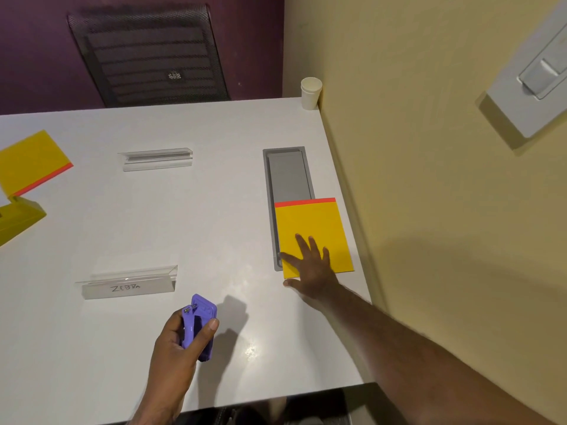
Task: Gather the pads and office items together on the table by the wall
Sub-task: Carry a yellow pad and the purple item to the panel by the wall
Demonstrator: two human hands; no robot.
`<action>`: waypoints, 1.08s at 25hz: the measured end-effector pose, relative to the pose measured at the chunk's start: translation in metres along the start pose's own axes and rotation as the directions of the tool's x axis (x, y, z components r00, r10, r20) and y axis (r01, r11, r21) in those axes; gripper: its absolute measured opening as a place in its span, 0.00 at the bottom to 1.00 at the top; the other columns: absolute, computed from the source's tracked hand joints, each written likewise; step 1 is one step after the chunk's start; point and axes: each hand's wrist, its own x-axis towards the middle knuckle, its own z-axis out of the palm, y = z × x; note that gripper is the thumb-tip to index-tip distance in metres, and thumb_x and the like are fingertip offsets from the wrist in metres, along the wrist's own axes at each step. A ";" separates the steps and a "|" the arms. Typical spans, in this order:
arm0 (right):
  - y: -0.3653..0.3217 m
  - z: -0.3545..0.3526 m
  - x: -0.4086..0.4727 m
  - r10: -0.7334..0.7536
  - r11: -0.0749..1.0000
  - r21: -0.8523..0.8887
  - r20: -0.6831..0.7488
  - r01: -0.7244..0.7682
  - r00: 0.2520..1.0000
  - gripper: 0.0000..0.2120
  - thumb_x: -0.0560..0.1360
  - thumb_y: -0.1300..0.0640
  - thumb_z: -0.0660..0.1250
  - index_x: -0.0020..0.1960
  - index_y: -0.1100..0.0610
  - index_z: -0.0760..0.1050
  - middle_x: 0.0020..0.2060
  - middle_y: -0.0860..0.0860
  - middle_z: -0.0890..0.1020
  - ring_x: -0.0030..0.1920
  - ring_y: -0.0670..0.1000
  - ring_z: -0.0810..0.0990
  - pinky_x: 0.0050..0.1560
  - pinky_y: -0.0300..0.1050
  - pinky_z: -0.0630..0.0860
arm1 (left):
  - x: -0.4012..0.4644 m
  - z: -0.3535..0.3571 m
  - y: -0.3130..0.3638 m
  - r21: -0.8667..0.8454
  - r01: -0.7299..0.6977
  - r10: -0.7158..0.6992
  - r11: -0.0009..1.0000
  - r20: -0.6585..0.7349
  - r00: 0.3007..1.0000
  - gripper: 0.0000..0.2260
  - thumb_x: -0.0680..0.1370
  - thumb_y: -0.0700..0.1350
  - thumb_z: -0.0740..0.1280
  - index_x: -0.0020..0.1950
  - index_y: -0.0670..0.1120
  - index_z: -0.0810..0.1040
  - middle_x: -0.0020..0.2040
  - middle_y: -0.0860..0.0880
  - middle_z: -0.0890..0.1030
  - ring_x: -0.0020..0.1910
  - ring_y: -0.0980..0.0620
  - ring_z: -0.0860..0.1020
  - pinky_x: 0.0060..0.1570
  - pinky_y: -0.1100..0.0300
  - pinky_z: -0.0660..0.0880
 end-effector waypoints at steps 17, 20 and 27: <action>0.014 -0.012 0.016 0.073 0.991 -0.121 0.143 -0.056 0.987 0.29 0.77 0.42 0.63 0.74 0.37 0.57 0.79 0.53 0.45 0.77 0.64 0.43 0.70 0.72 0.48 | -0.004 -0.005 -0.012 0.064 -0.012 0.009 0.998 0.044 0.999 0.08 0.72 0.39 0.74 0.47 0.49 0.80 0.37 0.55 0.82 0.33 0.62 0.77 0.32 0.75 0.71; 0.015 -0.013 0.017 0.076 0.991 -0.117 0.159 -0.057 0.984 0.29 0.76 0.42 0.63 0.74 0.37 0.56 0.79 0.53 0.45 0.77 0.64 0.43 0.70 0.72 0.48 | -0.004 -0.003 -0.007 0.074 -0.019 0.015 0.997 0.056 0.998 0.08 0.73 0.38 0.72 0.48 0.50 0.80 0.38 0.56 0.82 0.34 0.62 0.77 0.35 0.68 0.74; -0.017 -0.017 -0.011 0.019 0.979 0.204 -0.140 0.010 0.990 0.36 0.74 0.42 0.66 0.77 0.47 0.54 0.78 0.53 0.54 0.78 0.58 0.51 0.74 0.65 0.50 | 0.006 0.011 -0.003 0.150 0.011 -0.027 0.989 0.102 0.994 0.11 0.71 0.45 0.75 0.52 0.53 0.78 0.45 0.51 0.83 0.44 0.49 0.80 0.38 0.59 0.75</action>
